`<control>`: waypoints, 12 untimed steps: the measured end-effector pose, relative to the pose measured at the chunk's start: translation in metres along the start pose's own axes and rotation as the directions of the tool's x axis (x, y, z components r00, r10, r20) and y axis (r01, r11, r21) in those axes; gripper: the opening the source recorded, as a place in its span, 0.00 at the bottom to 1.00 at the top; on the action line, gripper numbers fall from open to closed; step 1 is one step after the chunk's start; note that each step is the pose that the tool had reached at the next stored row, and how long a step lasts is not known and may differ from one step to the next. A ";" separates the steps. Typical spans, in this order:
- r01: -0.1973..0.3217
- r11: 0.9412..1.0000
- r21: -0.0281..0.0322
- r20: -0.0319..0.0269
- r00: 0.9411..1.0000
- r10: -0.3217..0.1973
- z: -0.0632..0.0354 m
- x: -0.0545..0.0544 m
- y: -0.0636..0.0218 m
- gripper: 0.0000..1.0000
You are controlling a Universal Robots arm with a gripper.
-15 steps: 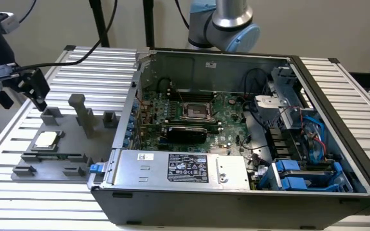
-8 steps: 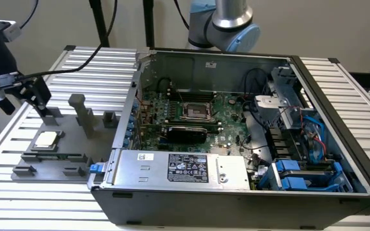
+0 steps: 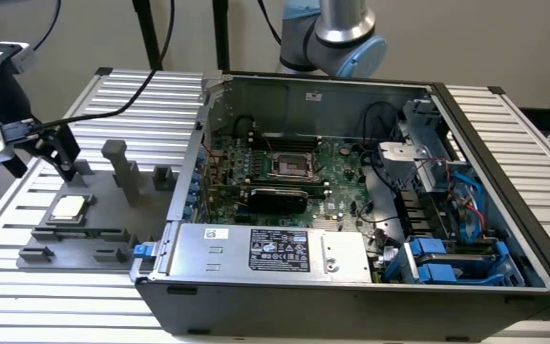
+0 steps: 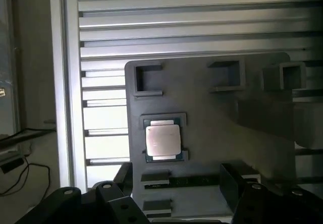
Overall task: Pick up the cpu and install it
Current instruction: 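Pick up the cpu and move it towards the insertion slot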
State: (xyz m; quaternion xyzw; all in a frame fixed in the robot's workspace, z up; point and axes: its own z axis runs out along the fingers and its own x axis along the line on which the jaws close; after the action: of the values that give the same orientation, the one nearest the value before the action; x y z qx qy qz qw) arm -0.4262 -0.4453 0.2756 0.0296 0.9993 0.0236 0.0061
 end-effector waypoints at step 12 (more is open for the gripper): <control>0.000 1.000 0.000 0.000 1.000 0.000 0.0217 0.000 -0.0010 0.79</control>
State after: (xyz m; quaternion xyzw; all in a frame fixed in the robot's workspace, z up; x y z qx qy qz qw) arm -0.4261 -0.4454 0.2538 0.0296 0.9993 0.0236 0.0060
